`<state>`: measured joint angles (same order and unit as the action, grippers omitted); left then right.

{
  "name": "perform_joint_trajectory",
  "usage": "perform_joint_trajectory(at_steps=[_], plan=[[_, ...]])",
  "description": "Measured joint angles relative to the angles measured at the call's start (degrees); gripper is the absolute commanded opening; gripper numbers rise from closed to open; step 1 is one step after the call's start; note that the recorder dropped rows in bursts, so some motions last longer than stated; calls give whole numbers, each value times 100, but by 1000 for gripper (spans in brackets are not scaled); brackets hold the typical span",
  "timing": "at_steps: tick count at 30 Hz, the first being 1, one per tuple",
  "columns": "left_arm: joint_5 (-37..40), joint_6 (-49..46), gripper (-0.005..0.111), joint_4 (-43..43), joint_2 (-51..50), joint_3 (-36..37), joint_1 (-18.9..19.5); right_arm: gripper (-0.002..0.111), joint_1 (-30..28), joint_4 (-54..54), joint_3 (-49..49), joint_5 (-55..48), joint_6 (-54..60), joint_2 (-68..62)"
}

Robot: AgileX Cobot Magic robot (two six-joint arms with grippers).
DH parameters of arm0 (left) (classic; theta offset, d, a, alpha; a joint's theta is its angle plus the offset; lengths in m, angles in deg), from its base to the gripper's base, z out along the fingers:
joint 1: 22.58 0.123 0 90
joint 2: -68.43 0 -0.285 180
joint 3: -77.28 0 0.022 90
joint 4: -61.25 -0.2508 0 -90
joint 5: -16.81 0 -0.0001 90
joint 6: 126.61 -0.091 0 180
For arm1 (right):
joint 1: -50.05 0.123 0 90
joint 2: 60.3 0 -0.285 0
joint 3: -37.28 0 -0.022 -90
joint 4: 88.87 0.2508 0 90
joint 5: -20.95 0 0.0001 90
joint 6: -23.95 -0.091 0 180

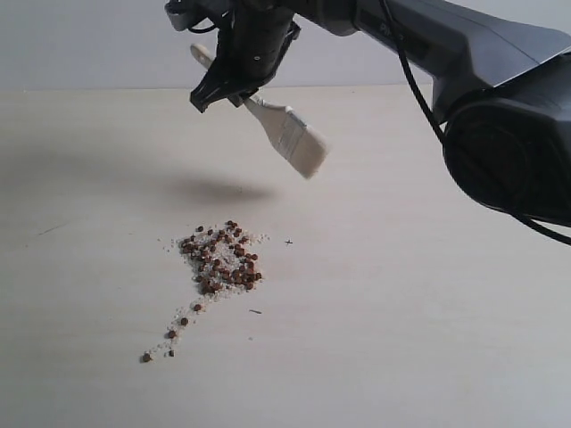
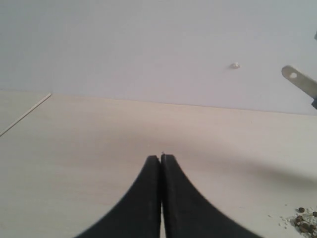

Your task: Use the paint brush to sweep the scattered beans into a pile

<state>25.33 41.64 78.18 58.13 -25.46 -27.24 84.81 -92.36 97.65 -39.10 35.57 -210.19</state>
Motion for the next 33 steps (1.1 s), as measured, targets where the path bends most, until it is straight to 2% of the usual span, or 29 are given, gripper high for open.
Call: perform_joint_trajectory(at_steps=[7,14,18,24,33], plan=[[0,0,0,0,0,0,0,0,128,-667,0,-65,-693,0],[0,0,0,0,0,0,0,0,1032,-2442,0,-134,-1492,192],[0,0,0,0,0,0,0,0,1457,-2856,0,11,-1939,452],[41,0,0,0,0,0,0,0,1545,-2851,0,28,-2442,724],[41,0,0,0,0,0,0,0,1545,-2217,-328,-81,-2447,1321]])
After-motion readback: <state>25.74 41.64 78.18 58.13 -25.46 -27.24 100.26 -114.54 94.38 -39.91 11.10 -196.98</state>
